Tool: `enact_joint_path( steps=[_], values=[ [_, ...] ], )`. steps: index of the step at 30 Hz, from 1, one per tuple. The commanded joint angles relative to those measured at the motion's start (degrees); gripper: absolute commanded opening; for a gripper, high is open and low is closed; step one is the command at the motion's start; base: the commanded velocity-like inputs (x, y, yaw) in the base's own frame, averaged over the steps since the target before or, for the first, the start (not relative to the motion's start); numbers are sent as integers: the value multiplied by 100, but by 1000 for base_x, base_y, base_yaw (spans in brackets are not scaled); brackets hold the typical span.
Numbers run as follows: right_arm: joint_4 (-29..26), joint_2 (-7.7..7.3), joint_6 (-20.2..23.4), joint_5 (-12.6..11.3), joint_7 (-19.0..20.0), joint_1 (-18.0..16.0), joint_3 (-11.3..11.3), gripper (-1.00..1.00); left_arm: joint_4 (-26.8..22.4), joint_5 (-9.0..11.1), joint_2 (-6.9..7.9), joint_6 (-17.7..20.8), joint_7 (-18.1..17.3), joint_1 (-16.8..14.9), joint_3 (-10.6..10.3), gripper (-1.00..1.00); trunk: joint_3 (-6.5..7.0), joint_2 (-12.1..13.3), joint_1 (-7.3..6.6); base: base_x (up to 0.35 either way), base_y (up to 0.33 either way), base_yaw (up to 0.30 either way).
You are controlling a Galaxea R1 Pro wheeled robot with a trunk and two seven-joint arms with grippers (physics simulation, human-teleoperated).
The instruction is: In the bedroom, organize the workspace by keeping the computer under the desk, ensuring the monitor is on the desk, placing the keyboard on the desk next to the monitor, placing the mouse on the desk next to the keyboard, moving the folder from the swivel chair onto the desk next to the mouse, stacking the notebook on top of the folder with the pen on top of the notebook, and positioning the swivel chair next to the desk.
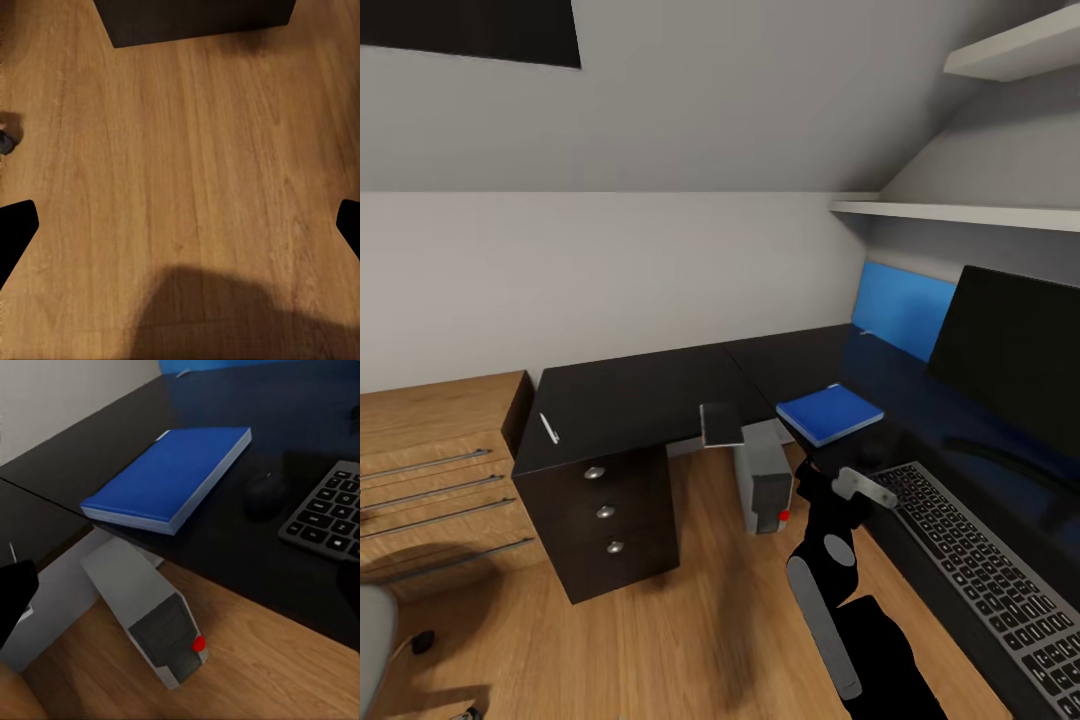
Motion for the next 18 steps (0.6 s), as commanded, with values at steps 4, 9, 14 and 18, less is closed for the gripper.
enact_joint_path(
  steps=[4, 9, 14, 18],
  values=[
    [-6, 0, 50, -4, -28, -5, 6, 100, -23, 21, 6, -21, 50, -8, -48, 100, -6, -4, -1, -62, 95, -86],
    [22, 0, 48, -3, -20, -5, 11, 100, -23, 25, 6, -21, 50, -8, -42, 100, -6, -4, -1, -39, 94, -226],
    [114, 7, 47, -10, -4, -5, 26, 100, -23, 28, 6, -21, 57, -8, -40, 100, -6, -4, -1, -4, 12, -288],
    [278, 8, 44, -11, 18, -5, 106, 100, -23, 28, 6, -21, 59, -8, -40, 100, -16, -4, -1, -1, 2, -269]
  ],
)
